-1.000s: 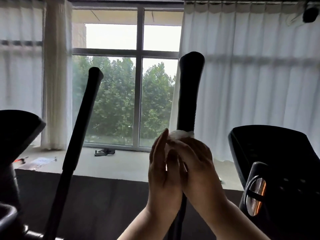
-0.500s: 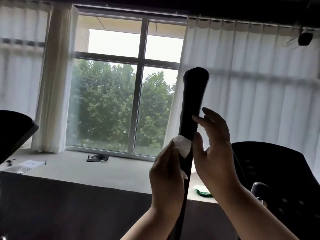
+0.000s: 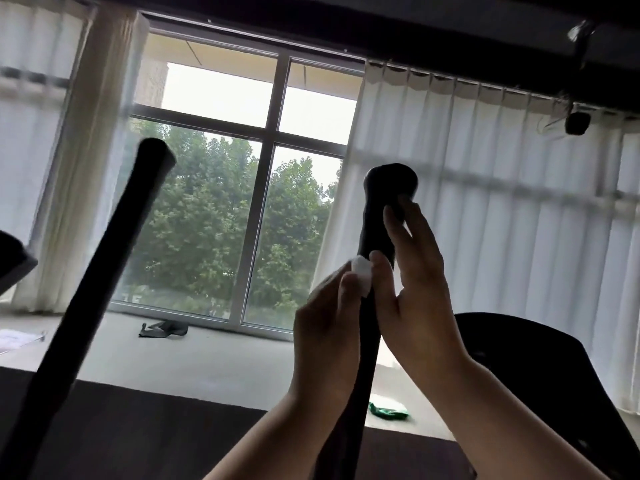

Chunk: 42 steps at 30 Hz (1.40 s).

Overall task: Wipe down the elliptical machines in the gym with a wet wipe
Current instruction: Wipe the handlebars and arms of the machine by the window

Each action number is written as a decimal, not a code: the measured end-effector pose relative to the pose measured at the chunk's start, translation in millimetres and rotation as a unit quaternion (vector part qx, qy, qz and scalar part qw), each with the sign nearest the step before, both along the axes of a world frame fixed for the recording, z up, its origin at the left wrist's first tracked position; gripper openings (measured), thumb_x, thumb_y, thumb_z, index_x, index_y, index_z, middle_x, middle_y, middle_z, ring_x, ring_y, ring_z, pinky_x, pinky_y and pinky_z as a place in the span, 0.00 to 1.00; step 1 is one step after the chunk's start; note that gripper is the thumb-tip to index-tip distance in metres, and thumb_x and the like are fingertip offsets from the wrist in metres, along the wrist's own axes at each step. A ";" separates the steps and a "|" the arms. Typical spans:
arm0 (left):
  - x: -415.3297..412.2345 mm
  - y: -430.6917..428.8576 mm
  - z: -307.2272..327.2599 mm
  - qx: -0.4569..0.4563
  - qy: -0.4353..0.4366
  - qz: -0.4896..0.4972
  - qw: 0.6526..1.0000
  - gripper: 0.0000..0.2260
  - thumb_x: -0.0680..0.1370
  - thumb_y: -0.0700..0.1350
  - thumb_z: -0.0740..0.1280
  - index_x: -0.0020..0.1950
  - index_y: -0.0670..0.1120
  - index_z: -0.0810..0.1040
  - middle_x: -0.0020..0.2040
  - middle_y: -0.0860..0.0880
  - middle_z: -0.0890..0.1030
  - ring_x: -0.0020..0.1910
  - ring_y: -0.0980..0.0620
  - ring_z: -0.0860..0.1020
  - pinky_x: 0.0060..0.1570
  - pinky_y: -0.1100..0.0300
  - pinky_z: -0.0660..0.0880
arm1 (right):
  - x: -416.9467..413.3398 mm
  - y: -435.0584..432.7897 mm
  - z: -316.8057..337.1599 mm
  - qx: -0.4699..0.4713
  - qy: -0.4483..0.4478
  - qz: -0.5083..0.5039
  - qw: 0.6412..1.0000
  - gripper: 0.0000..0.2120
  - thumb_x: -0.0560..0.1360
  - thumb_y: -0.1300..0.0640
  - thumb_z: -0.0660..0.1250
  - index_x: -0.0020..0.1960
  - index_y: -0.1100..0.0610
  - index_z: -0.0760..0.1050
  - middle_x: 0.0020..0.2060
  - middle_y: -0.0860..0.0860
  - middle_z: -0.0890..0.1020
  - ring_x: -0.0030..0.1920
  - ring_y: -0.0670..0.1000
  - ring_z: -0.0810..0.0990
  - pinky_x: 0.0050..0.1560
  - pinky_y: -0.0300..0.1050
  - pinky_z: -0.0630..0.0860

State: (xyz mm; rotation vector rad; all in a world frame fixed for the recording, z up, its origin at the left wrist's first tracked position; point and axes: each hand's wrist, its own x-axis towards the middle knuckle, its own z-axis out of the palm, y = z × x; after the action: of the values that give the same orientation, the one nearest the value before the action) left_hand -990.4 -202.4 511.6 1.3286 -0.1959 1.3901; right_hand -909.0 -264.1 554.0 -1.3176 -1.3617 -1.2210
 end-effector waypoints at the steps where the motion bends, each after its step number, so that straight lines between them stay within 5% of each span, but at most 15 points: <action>1: 2.1 2.8 9.1 0.010 0.007 0.034 0.999 0.15 0.85 0.46 0.64 0.40 0.48 0.81 0.33 0.55 0.78 0.34 0.57 0.74 0.37 0.59 0.70 | 1.0 1.7 4.8 -0.002 -0.018 -0.008 1.000 0.23 0.83 0.62 0.61 0.77 0.63 0.65 0.79 0.57 0.62 0.80 0.52 0.57 0.79 0.48 0.60; 6: 14.7 17.3 45.1 -0.038 -0.010 -0.007 0.999 0.10 0.82 0.44 0.69 0.60 0.52 0.86 0.48 0.55 0.87 0.46 0.59 0.84 0.50 0.56 0.79 | 6.8 -0.3 24.0 -0.017 -0.092 -0.014 0.995 0.21 0.83 0.63 0.61 0.74 0.68 0.67 0.77 0.62 0.64 0.79 0.59 0.61 0.77 0.55 0.63; 10: 19.1 17.3 25.3 -0.042 0.005 0.011 0.999 0.09 0.83 0.47 0.67 0.59 0.55 0.86 0.41 0.54 0.85 0.38 0.57 0.80 0.43 0.55 0.75 | 10.3 -6.1 34.7 -0.040 -0.131 -0.044 0.990 0.21 0.83 0.65 0.60 0.75 0.68 0.66 0.77 0.60 0.64 0.80 0.58 0.58 0.77 0.59 0.62; 15: 24.7 19.0 38.6 -0.075 -0.007 0.027 0.997 0.06 0.82 0.46 0.68 0.57 0.56 0.80 0.50 0.53 0.86 0.49 0.57 0.84 0.50 0.56 0.80 | 9.5 -6.7 47.9 -0.057 -0.097 -0.084 0.990 0.24 0.85 0.59 0.57 0.79 0.63 0.61 0.80 0.56 0.60 0.82 0.50 0.51 0.81 0.47 0.53; 23: 23.8 26.4 74.7 -0.055 -0.031 0.044 0.997 0.06 0.81 0.44 0.69 0.47 0.55 0.80 0.42 0.56 0.85 0.42 0.59 0.83 0.42 0.62 0.77 | 8.0 -1.6 47.6 -0.064 -0.109 -0.087 0.988 0.23 0.85 0.60 0.56 0.79 0.64 0.62 0.80 0.58 0.59 0.82 0.53 0.50 0.80 0.42 0.50; 29: 25.3 25.6 46.1 -0.079 -0.026 0.043 0.996 0.07 0.80 0.46 0.70 0.44 0.54 0.83 0.42 0.54 0.86 0.42 0.54 0.84 0.44 0.54 0.78 | 4.4 -0.8 44.1 -0.087 -0.096 -0.079 0.988 0.24 0.85 0.59 0.56 0.79 0.64 0.60 0.81 0.57 0.54 0.82 0.51 0.45 0.80 0.40 0.47; 39: 11.5 25.3 12.2 -0.055 0.032 0.021 0.998 0.04 0.82 0.47 0.68 0.48 0.50 0.79 0.39 0.50 0.85 0.35 0.56 0.81 0.33 0.61 0.74 | 7.5 5.1 29.4 -0.120 -0.135 -0.063 0.982 0.23 0.84 0.66 0.56 0.77 0.70 0.59 0.79 0.68 0.53 0.81 0.66 0.45 0.80 0.62 0.51; 42: 10.0 26.7 -3.8 -0.065 0.062 -0.002 0.996 0.04 0.84 0.48 0.66 0.50 0.50 0.78 0.40 0.47 0.86 0.33 0.55 0.81 0.30 0.61 0.73 | 6.7 6.2 25.2 -0.120 -0.120 -0.075 0.983 0.22 0.84 0.65 0.55 0.77 0.70 0.60 0.79 0.68 0.52 0.80 0.67 0.44 0.81 0.58 0.50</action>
State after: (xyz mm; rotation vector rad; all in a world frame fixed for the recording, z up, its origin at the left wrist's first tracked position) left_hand -980.4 -175.7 507.9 1.3006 -0.0243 1.2893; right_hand -902.3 -257.9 579.2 -1.4984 -1.6468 -1.3858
